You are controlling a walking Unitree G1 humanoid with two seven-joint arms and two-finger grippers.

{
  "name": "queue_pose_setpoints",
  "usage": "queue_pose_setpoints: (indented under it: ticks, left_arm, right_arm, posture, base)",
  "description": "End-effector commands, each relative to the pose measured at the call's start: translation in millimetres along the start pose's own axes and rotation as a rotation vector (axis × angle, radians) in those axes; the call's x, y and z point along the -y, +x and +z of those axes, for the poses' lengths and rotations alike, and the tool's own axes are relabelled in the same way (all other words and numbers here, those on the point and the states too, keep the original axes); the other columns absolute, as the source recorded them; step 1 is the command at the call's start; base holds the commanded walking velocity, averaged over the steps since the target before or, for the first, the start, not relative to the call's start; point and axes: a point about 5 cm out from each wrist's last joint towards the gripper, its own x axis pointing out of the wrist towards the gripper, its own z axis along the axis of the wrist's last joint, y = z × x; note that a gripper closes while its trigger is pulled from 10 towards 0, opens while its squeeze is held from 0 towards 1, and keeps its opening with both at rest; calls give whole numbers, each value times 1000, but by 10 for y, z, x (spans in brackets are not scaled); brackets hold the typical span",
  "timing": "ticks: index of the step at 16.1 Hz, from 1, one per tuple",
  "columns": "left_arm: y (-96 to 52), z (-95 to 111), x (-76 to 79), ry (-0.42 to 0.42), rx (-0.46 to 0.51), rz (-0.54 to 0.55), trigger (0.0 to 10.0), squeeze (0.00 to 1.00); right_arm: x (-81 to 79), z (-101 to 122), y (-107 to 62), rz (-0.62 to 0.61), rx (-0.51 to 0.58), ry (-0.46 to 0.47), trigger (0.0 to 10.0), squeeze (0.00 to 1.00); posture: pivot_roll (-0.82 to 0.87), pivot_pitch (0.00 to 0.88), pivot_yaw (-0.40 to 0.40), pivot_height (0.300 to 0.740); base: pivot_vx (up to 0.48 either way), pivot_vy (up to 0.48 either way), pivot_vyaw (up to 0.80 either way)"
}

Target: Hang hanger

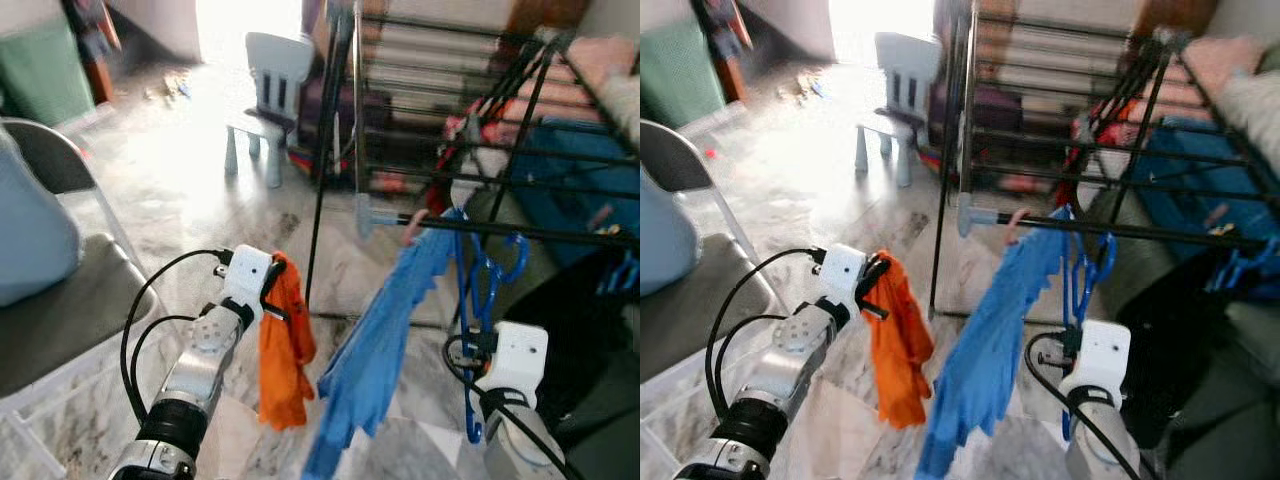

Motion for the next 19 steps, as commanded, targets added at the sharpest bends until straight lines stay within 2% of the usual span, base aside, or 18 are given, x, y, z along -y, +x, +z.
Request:
queue_pose_setpoints:
  ticks: [1, 19]
  left_arm:
    - [42, 69, 74, 13, 26, -22, 10000, 0]
    - [64, 89, 101, 24, 29, -43, 10000, 0]
  right_arm:
    - [64, -22, 0, -25, -8, -11, 10000, 0]
    - [42, -51, 23, -32, -27, -7, 10000, 0]
  posture:
    - [12, 0, -96, 740]
    - [11, 0, -101, 740]
  base:
    - [-311, 0, 0]
    - [-314, 0, 0]
